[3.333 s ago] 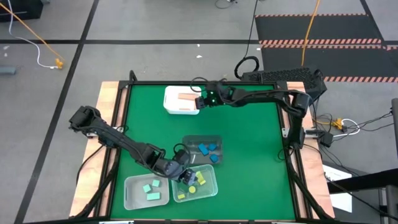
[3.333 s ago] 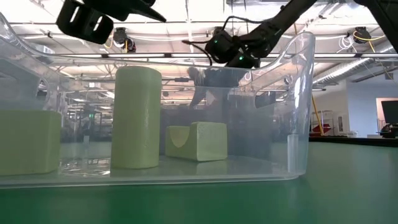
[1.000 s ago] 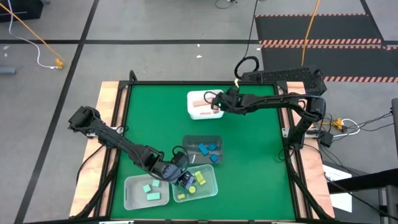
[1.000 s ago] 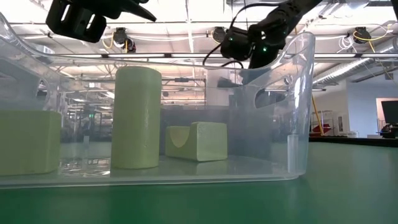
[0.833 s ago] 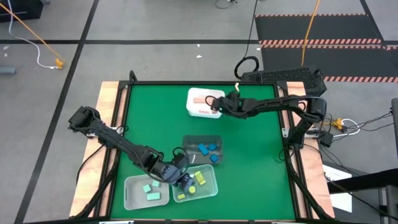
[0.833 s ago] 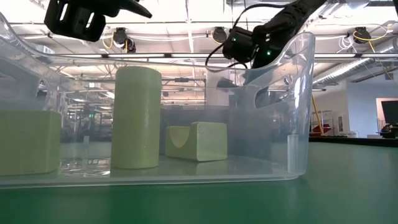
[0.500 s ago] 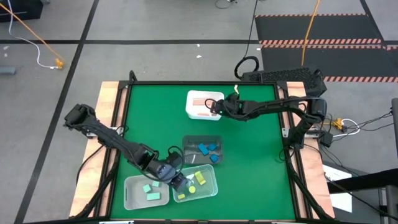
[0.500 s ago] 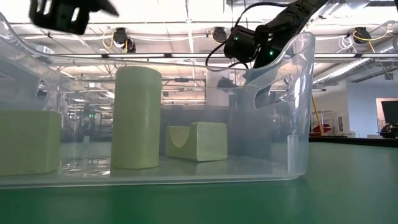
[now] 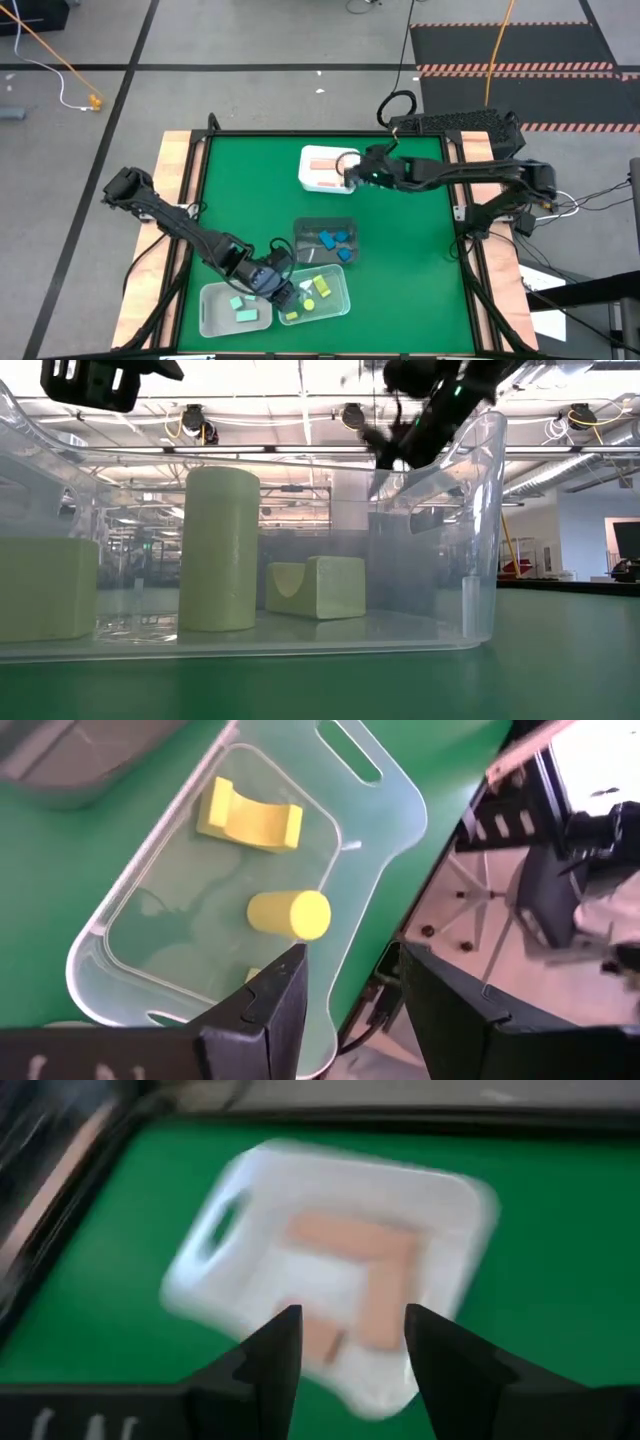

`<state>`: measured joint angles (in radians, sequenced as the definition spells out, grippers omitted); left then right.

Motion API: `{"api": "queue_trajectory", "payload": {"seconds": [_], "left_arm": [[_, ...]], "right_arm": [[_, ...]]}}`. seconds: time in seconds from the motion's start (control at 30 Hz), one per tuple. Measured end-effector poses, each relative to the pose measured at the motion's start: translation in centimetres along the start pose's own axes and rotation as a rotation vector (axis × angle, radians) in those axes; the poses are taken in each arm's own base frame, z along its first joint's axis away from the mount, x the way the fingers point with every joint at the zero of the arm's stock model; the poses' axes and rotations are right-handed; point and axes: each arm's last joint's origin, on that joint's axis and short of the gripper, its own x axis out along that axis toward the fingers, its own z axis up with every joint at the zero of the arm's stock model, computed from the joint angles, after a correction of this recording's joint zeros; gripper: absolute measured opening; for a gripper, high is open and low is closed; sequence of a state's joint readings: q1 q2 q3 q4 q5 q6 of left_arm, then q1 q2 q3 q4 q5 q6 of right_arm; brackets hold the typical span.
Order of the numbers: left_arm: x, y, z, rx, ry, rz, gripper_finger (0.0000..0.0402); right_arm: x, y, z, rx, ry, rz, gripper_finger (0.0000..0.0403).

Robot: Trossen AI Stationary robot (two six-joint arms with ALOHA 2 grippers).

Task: Sort & place blocks by color
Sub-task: Adjust the bins

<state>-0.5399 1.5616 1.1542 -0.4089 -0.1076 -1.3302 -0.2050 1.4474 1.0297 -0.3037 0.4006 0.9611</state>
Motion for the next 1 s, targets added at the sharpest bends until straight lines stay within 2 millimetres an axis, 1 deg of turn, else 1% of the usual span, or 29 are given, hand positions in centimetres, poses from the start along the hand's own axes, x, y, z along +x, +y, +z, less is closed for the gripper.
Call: {"api": "queue_trajectory", "payload": {"seconds": [0.1, 0.17, 0.2, 0.27, 0.37, 0.47, 0.53, 0.67, 0.77, 0.9, 1.0], "left_arm": [[0.0, -0.1, -0.4, 0.083, 0.007, -0.004, 0.0159], [0.0, -0.2, -0.7, 0.173, 0.013, -0.007, 0.0159], [-0.1, -0.2, -0.8, 0.209, 0.016, -0.008, 0.0159], [-0.1, -0.2, -0.9, 0.222, 0.018, -0.009, 0.0159], [-0.1, -0.2, -0.9, 0.171, 0.016, -0.004, 0.0159], [0.4, -0.1, -0.9, 0.182, -0.003, 0.018, 0.0159], [0.6, 0.1, -1.1, 0.247, 0.000, 0.032, 0.0159], [0.5, -0.1, -1.4, 0.470, -0.050, 0.051, 0.0159], [0.5, -0.3, -1.4, 0.599, -0.139, 0.071, 0.0159], [0.4, -1.5, -0.8, 0.595, -0.241, -0.015, 0.0159], [0.4, -1.9, -0.1, 0.629, -0.268, -0.055, 0.0159]], "right_arm": [[-3.0, 1.1, -0.5, -0.298, 0.068, 0.181, 0.0168], [-5.2, 1.8, -1.1, -0.470, 0.097, 0.311, 0.0164], [-6.3, 2.1, -1.4, -0.539, 0.100, 0.370, 0.0162], [-8.2, 2.5, -2.1, -0.637, 0.097, 0.464, 0.0159], [-10.5, 3.1, -3.1, -0.687, 0.092, 0.569, 0.0159], [-12.0, 3.9, -4.8, -0.759, 0.100, 0.654, 0.0158], [-12.7, 4.4, -6.2, -0.841, 0.108, 0.707, 0.0158], [-14.0, 5.4, -8.2, -0.940, 0.078, 0.814, 0.0157], [-14.8, 6.1, -8.9, -0.924, 0.054, 0.885, 0.0157], [-15.7, 6.4, -9.6, -0.916, 0.044, 0.942, 0.0157], [-16.2, 6.4, -10.0, -0.845, 0.090, 0.956, 0.0157]]}}
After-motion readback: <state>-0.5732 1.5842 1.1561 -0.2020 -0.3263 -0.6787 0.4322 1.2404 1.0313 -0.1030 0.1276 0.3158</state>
